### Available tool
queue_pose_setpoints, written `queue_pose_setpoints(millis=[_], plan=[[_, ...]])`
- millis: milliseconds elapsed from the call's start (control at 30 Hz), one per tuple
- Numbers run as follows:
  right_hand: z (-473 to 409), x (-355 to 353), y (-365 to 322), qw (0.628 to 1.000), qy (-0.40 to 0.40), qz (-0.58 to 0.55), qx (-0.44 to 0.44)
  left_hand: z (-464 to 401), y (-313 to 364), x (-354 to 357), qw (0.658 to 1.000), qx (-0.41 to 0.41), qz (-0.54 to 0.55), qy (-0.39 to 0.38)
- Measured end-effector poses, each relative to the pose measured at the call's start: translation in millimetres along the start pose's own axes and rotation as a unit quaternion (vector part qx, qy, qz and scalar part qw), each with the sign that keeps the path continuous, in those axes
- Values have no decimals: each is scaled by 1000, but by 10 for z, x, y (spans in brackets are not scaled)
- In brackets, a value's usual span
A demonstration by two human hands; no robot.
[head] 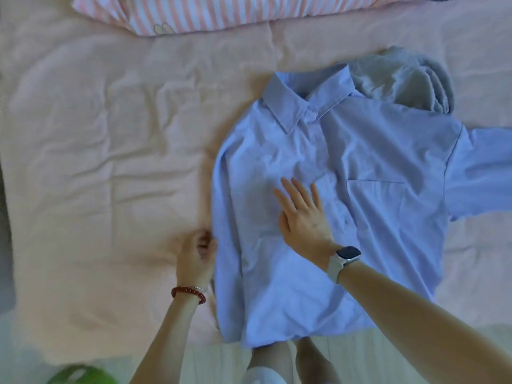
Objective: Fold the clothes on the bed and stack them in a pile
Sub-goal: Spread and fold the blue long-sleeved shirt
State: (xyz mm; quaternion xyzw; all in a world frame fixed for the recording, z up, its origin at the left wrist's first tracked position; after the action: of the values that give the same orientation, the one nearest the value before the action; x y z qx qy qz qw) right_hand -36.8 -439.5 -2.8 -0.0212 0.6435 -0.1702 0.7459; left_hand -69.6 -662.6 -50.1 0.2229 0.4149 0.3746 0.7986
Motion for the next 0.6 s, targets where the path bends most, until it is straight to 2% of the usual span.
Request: queue_pose_setpoints(millis=[100, 167, 300, 400, 500, 600], plan=[[502, 122, -412, 992, 0, 3, -130, 323, -359, 81, 995, -38, -54, -68], [857, 288, -522, 981, -55, 41, -179, 452, -456, 58, 996, -47, -51, -48], [1192, 498, -304, 968, -195, 114, -106, 516, -462, -195, 997, -56, 18, 41], [1233, 668, -74, 951, -280, 108, -75, 482, -378, -585, 991, -12, 22, 132], [1192, 783, -24, 941, -319, 87, -67, 409, -314, -1054, 971, 23, -10, 236], [1156, 785, -82, 950, -305, 66, -31, 301, -382, -1230, 975, 20, 47, 217]])
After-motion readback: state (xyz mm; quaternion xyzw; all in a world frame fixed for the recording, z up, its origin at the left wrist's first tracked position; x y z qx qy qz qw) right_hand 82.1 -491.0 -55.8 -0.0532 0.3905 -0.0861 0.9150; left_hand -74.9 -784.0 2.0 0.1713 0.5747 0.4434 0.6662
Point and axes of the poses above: each hand's wrist, its own z-axis away from the middle knuckle, its own x-axis out of the palm, y = z × x, the point moved 6 cm from there along -z, towards the middle knuckle, and after that the axes turned 7 degrees about z, right-handed, at the moved point
